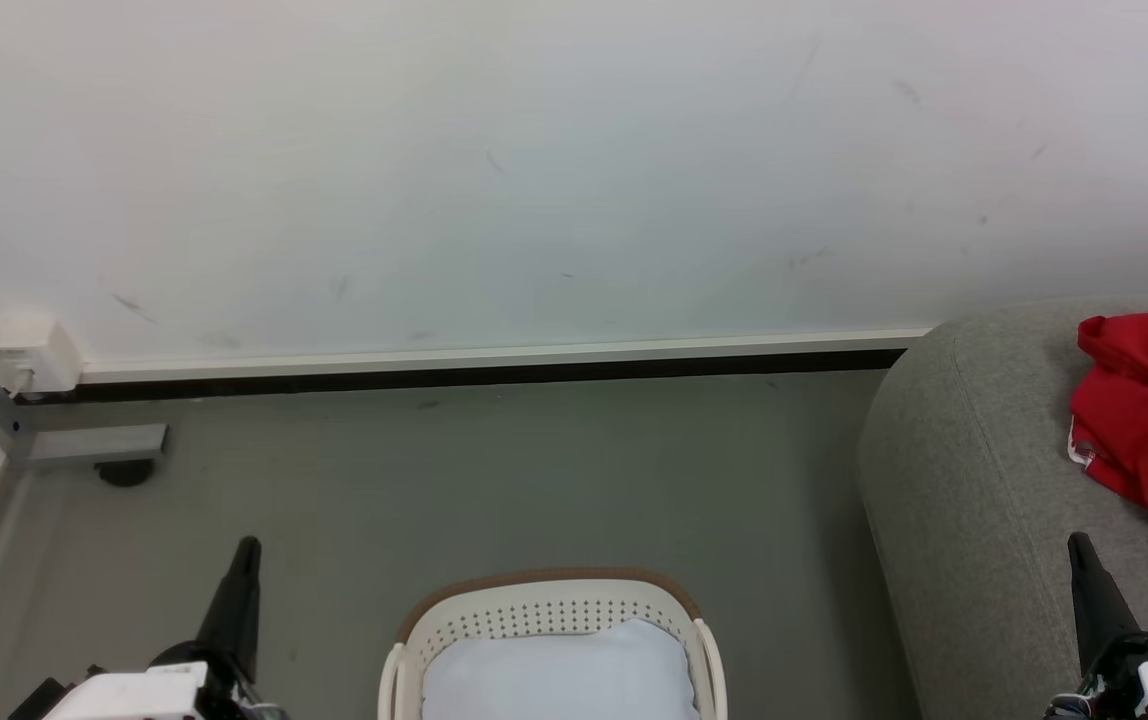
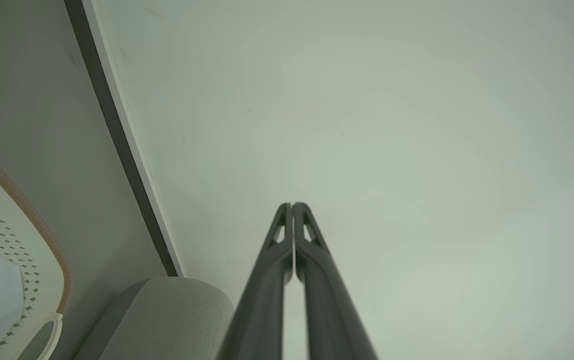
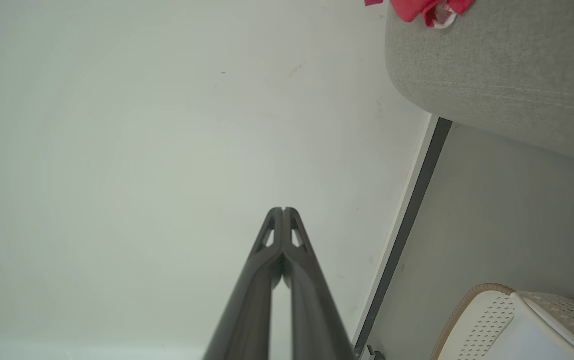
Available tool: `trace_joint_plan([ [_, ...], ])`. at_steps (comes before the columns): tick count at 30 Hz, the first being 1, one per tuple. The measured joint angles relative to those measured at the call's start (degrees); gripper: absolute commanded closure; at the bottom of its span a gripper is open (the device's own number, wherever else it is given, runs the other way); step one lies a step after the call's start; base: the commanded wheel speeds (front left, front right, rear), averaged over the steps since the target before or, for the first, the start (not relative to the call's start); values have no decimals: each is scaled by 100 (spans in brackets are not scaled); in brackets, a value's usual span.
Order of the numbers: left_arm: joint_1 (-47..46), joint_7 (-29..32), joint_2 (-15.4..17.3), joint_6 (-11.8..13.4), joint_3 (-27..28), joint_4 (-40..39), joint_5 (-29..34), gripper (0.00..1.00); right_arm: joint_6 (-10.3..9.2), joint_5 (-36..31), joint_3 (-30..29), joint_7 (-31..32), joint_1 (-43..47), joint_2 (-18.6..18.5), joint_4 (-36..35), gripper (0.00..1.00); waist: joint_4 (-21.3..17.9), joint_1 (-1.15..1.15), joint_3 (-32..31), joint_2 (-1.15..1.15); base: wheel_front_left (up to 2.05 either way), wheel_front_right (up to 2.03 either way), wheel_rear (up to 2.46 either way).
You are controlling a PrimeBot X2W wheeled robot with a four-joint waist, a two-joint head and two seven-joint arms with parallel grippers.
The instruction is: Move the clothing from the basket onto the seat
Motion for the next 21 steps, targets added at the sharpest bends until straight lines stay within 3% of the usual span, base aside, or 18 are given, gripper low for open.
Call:
trace_joint_plan([
  [21, -1, 0, 0, 0, 0, 0, 0, 100, 0, 0, 0, 0, -1, 0, 0, 100, 0, 0, 0, 0, 0, 0, 0],
])
